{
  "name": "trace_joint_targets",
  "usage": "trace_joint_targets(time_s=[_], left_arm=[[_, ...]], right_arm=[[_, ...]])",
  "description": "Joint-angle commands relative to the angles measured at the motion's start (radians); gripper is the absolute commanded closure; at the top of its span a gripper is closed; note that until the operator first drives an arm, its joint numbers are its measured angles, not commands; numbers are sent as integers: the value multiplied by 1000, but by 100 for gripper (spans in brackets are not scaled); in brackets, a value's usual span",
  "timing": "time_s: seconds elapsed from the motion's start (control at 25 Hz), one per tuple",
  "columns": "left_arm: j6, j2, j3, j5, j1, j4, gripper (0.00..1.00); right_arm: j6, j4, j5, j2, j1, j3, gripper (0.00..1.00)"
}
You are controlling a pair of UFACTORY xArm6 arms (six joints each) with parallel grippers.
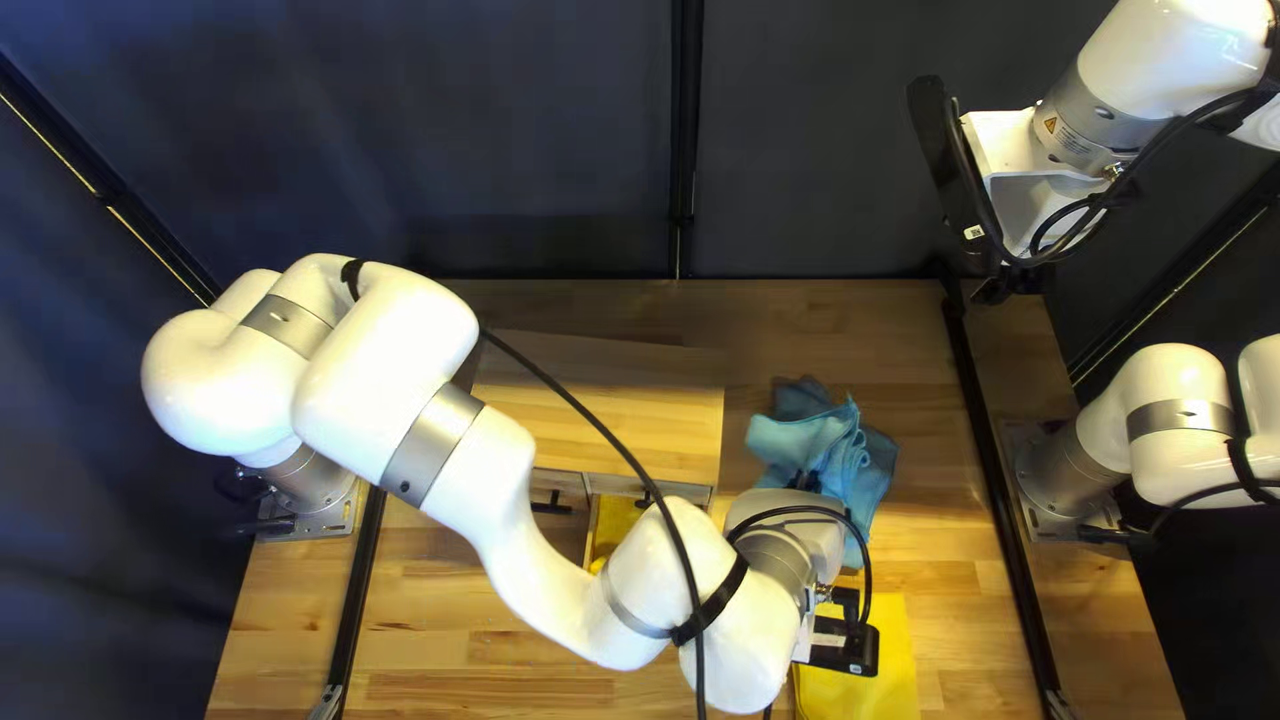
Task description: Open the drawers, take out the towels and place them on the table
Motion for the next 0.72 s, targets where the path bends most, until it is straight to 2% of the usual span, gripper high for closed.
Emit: trace_joint_targets(time_s=[0.04,0.36,0.72], left_arm=[[13,41,-46,-16,24,12,100],[26,132,-135,-54,79,-2,100],[29,190,-180,-86,125,-37,100]], right_arm=[[0,0,0,0,0,0,0],[0,0,0,0,0,0,0],[0,0,0,0,0,0,0]])
